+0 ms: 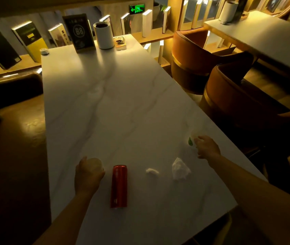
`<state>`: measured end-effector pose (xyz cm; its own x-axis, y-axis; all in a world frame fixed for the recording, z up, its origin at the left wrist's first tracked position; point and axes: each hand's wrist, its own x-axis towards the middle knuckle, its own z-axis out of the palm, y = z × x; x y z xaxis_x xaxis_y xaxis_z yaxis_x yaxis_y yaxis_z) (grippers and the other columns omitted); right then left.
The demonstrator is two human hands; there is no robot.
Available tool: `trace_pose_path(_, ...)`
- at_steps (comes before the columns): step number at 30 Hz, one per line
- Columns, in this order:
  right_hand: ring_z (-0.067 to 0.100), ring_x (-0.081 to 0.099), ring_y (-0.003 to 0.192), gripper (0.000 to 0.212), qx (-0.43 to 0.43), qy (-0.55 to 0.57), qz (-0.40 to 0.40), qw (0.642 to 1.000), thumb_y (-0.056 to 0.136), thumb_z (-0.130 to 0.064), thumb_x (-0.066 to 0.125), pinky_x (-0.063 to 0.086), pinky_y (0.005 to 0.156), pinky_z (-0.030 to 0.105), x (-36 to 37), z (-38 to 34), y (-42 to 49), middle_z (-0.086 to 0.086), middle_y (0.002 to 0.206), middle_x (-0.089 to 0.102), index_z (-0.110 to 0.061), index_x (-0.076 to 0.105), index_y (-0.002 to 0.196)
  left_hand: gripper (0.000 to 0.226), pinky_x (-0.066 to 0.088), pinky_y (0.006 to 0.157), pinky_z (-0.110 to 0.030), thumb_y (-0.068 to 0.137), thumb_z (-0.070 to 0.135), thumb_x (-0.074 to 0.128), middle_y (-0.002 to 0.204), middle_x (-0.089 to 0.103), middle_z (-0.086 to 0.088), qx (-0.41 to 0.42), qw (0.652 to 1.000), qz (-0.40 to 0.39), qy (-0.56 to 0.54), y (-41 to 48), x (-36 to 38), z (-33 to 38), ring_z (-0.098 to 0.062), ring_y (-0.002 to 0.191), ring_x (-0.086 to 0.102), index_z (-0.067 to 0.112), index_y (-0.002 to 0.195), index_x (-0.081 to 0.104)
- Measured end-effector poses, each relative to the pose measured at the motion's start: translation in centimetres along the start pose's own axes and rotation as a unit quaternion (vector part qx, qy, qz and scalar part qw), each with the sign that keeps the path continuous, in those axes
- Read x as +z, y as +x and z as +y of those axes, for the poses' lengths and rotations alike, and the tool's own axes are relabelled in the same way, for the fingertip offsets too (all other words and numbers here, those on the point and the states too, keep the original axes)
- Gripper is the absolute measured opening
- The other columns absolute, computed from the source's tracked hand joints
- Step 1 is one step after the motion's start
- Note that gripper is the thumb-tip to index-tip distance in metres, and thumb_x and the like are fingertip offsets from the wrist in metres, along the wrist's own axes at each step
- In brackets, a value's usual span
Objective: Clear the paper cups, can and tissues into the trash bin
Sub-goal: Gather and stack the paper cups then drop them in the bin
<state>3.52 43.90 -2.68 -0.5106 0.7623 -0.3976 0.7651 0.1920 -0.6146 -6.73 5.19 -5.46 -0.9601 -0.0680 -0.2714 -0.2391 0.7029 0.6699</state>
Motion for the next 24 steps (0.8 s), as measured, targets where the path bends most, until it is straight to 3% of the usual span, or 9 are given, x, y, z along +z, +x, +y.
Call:
trace_pose_path(7,0.035,0.069,0.064,0.032,-0.001,0.004,-0.011,1.000,0.089,-0.035,0.046,0.060,0.072,0.048,0.7,0.9,0.8,0.017,0.079,0.066,-0.011,0.066,0.083,0.086,0.042,0.100,-0.046,0.070,0.017,0.084,0.141,0.049,-0.018,0.051,0.998,0.012,0.030,-0.2,0.4,-0.5,-0.037,0.126,0.049,0.007,0.143,0.038)
trace_pose_path(16,0.034,0.068,0.079,0.031,-0.073,0.024,-0.030,0.997,0.089,-0.037,0.049,0.057,0.078,0.056,2.6,0.3,-1.3,0.016,0.086,0.069,-0.012,0.067,0.088,0.077,0.044,0.077,-0.036,0.063,0.016,0.086,0.122,0.059,-0.015,0.058,0.998,0.022,-0.002,-0.4,-0.2,-0.6,-0.038,0.103,0.059,0.015,0.129,0.045)
trace_pose_path(20,0.032,0.069,0.077,0.028,-0.125,0.030,-0.062,0.990,0.089,-0.035,0.052,0.057,0.076,0.056,4.2,-1.7,-4.5,0.014,0.083,0.071,-0.013,0.069,0.089,0.079,0.042,0.079,-0.033,0.061,0.010,0.086,0.125,0.059,-0.011,0.083,0.996,0.023,-0.020,-0.9,-0.2,-0.5,-0.033,0.108,0.058,0.017,0.130,0.047)
trace_pose_path(24,0.025,0.071,0.066,0.030,-0.193,0.036,-0.097,0.976,0.090,-0.033,0.054,0.059,0.069,0.051,6.2,-4.7,-8.6,0.012,0.077,0.073,-0.009,0.070,0.085,0.086,0.048,0.089,-0.042,0.057,0.011,0.086,0.130,0.057,-0.007,0.114,0.993,0.024,-0.019,-1.6,-0.4,-0.4,-0.032,0.116,0.054,0.023,0.133,0.047)
